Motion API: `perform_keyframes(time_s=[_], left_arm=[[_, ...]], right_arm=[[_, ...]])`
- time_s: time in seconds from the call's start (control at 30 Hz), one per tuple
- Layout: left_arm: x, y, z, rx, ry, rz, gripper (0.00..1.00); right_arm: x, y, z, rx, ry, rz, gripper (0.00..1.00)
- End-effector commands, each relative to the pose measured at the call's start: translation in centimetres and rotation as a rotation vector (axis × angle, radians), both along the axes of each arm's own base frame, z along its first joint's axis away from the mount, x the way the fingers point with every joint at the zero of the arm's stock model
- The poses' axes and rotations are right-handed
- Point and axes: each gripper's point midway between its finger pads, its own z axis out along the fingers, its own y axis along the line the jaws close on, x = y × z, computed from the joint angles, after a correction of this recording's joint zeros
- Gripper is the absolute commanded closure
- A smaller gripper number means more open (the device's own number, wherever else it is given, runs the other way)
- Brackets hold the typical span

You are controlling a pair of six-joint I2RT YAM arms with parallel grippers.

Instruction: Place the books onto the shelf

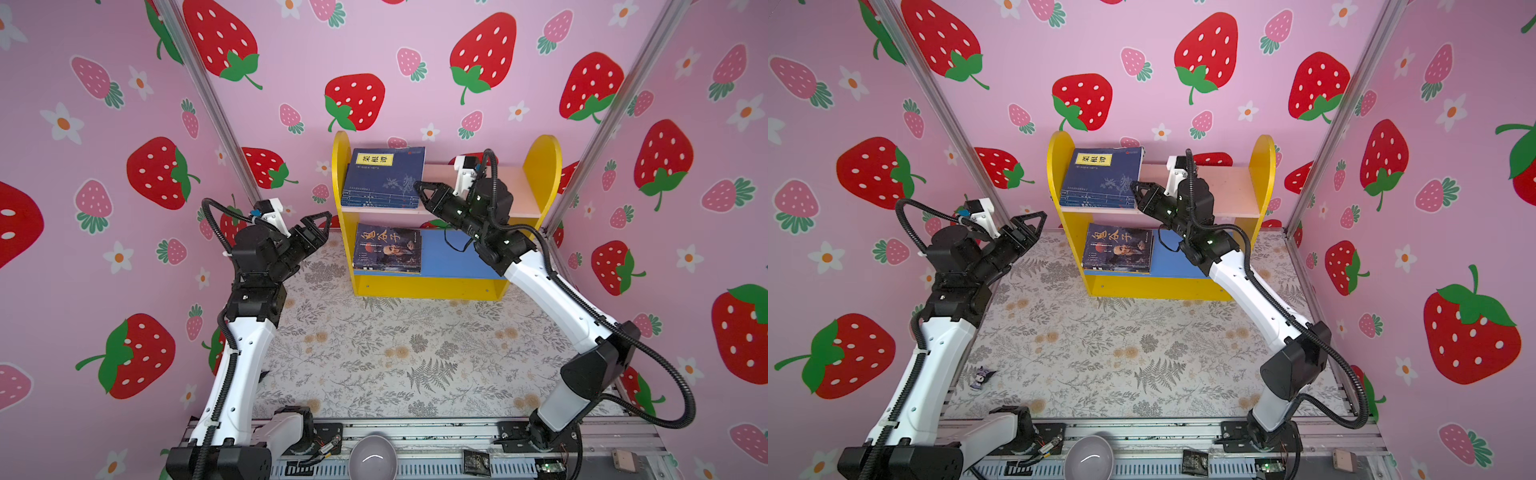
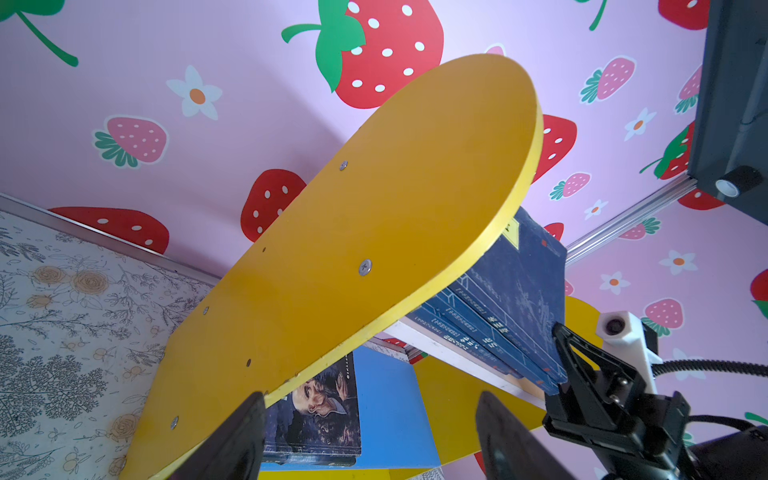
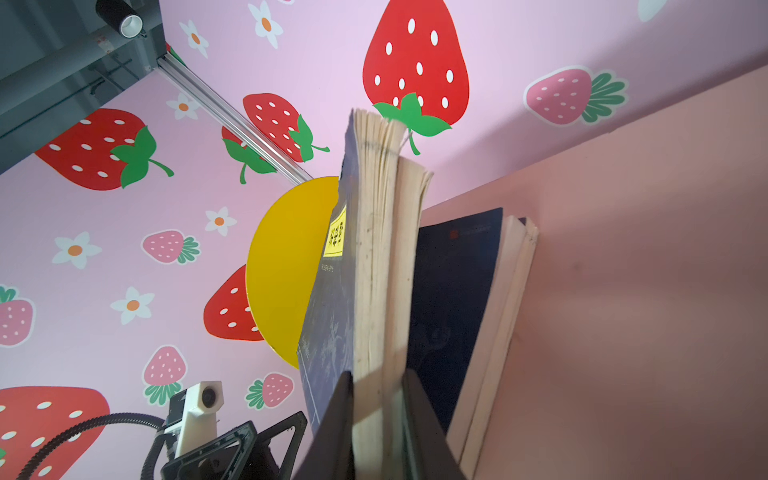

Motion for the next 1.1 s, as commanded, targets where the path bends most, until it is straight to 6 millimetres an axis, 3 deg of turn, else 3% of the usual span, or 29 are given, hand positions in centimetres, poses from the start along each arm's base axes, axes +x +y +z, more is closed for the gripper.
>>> perform_keyframes(time_s=[0.0,0.27,0.53,1.07], left_arm=[[0.1,0.2,0.3,-0.002,-0.014,0.008,0.20],[0.2,0.3,0.2,-0.005,-0.008,0.012,0.20],[0.4,0.3,0.0,-0.014,0.003,0.011,0.20],[0.4,0.3,-0.1,-0.024,0.006,0.014,0.20]], right_arm=[[-0.9,-2.4,4.4,0.090,-0.124,-0.025,0.89],[0.3,-2.4,3.9,0.112,-0.070,0.074,0.89],[0.2,-1.0,3.4,0.088,-0.041,0.188,0.89],[1.0,-0.7,3.0,0.107,-0.022,0.162,0.91]])
